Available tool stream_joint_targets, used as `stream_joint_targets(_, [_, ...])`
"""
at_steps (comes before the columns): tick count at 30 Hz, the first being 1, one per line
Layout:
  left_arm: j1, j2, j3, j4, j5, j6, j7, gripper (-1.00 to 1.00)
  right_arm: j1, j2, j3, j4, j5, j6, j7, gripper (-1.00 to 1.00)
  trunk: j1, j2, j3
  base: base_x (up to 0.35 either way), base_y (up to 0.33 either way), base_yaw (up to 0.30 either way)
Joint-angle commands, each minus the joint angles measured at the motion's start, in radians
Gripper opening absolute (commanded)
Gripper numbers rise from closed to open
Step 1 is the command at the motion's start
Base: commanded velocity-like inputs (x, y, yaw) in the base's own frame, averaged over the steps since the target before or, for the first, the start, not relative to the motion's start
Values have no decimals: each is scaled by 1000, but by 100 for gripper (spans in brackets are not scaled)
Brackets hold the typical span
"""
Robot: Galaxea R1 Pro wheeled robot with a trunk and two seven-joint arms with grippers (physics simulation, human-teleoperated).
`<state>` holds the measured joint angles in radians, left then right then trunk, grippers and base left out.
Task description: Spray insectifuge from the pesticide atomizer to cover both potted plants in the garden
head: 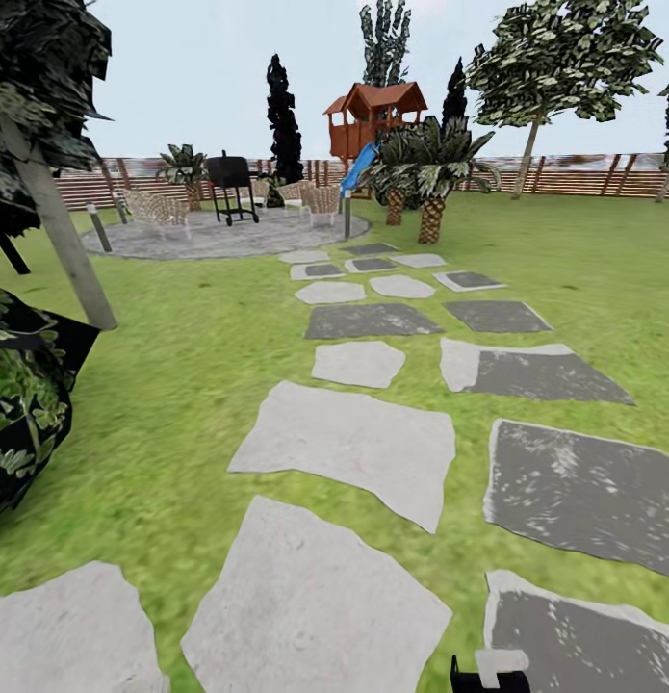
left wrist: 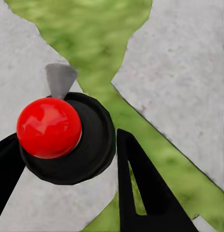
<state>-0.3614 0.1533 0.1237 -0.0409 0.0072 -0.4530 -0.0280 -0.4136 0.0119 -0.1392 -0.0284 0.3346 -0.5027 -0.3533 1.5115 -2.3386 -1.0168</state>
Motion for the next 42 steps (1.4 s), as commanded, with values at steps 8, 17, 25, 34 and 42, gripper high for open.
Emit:
stream_joint_targets(8, [-1, 0, 5, 2, 0, -4, -3, -100, -1, 0, -8, 1, 11, -2, -4, 100, 0, 0, -1, 293, -164, 0])
stream_joint_targets(17, [-1, 0, 5, 2, 0, -4, -3, -100, -1, 0, -8, 1, 11, -2, -4, 100, 0, 0, -1, 285, -180, 0])
stream_joint_targets(25, [-1, 0, 5, 1, 0, -4, -3, -100, -1, 0, -8, 1, 11, -2, -4, 100, 0, 0, -1, 285, -196, 0])
stream_joint_targets(34, [-1, 0, 5, 1, 0, -4, -3, -100, -1, 0, -8, 1, 11, -2, -4, 100, 0, 0, -1, 285, -196, 4])
stream_joint_targets(42, [-1, 0, 5, 1, 0, -4, -3, -100, -1, 0, -8, 1, 11, -2, -4, 100, 0, 0, -1, 285, -198, 203])
